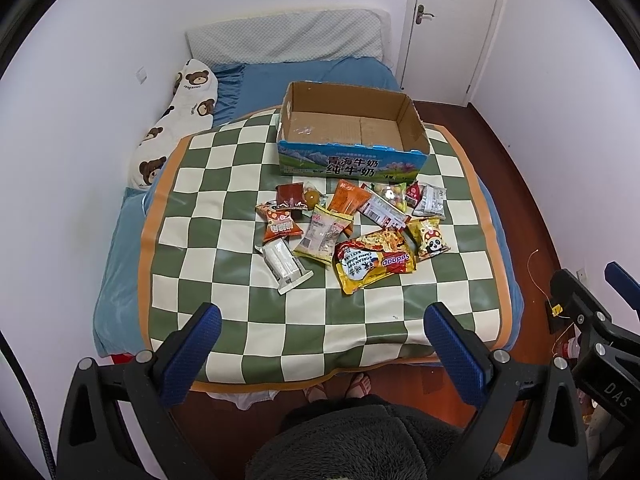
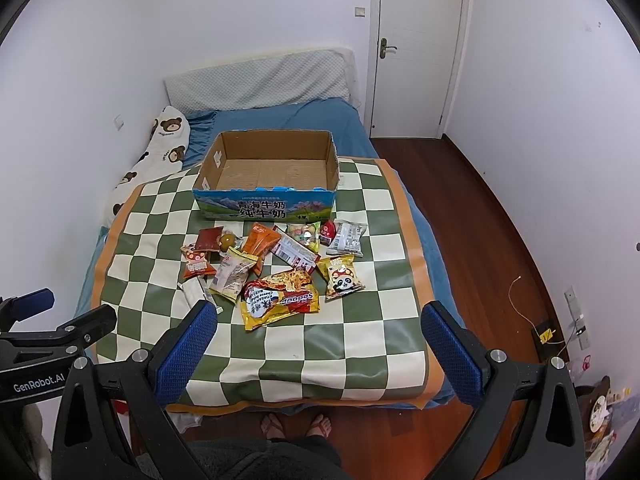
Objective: Organize snacks
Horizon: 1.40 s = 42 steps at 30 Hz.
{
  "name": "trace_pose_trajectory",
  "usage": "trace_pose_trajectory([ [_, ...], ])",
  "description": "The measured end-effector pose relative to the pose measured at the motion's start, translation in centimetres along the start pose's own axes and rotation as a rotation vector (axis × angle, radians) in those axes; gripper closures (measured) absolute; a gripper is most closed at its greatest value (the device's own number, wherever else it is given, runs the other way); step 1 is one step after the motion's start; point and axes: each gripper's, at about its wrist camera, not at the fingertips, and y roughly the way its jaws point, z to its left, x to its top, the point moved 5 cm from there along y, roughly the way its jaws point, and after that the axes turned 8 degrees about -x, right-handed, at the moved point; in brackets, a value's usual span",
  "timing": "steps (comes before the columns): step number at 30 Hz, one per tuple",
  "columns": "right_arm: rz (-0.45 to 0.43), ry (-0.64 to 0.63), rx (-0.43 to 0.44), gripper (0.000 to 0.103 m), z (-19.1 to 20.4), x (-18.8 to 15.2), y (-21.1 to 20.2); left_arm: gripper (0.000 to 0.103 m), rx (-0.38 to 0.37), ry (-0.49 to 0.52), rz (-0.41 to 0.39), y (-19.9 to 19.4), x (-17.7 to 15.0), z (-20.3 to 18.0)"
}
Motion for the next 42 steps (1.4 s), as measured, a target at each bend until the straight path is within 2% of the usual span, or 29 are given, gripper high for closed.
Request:
trace_pose_trajectory([
  [21, 0.006, 0.003, 0.002, 0.0, 0.0, 0.2, 0.6, 0.0, 0.002, 0.004, -0.012, 0.1, 0.2, 0.2],
  [24, 0.017, 0.01, -0.001, 0.0, 0.0, -0.1, 1.3, 0.0, 0.016, 0.032, -0.014, 2.1, 1.9, -0.5],
  [29, 0.117, 0.069, 0.025, 0.0, -0.7, -1.1, 7.3, 0.0, 0.092, 0.149, 0.012, 7.9, 3.5, -1.1],
  [30, 0.147, 0.08, 0.021, 0.0, -0.9, -1.5, 9.0, 0.0, 0.115, 0.188, 0.051, 10.0, 3.8, -1.4],
  [35, 0.268, 0.119, 0.057, 0.0, -2.0, -2.8, 18.2, 0.0, 0.134, 0.314, 0.213, 18.2, 3.1, -1.5],
  [37, 0.328, 0.108, 0.056, 0.0, -2.1, -3.4, 22.4, 0.0, 0.18, 0.39, 0.282, 22.3, 2.7, -1.8],
  [40, 0.392, 0.107, 0.074, 0.001, -2.1, -4.1, 27.2, 0.0, 0.196, 0.46, 0.329, 27.0, 2.3, -2.5],
  [42, 0.434, 0.099, 0.093, 0.001, -1.9, -4.7, 30.6, 0.002, 0.173, 0.489, 0.354, 29.9, 2.2, -3.2],
])
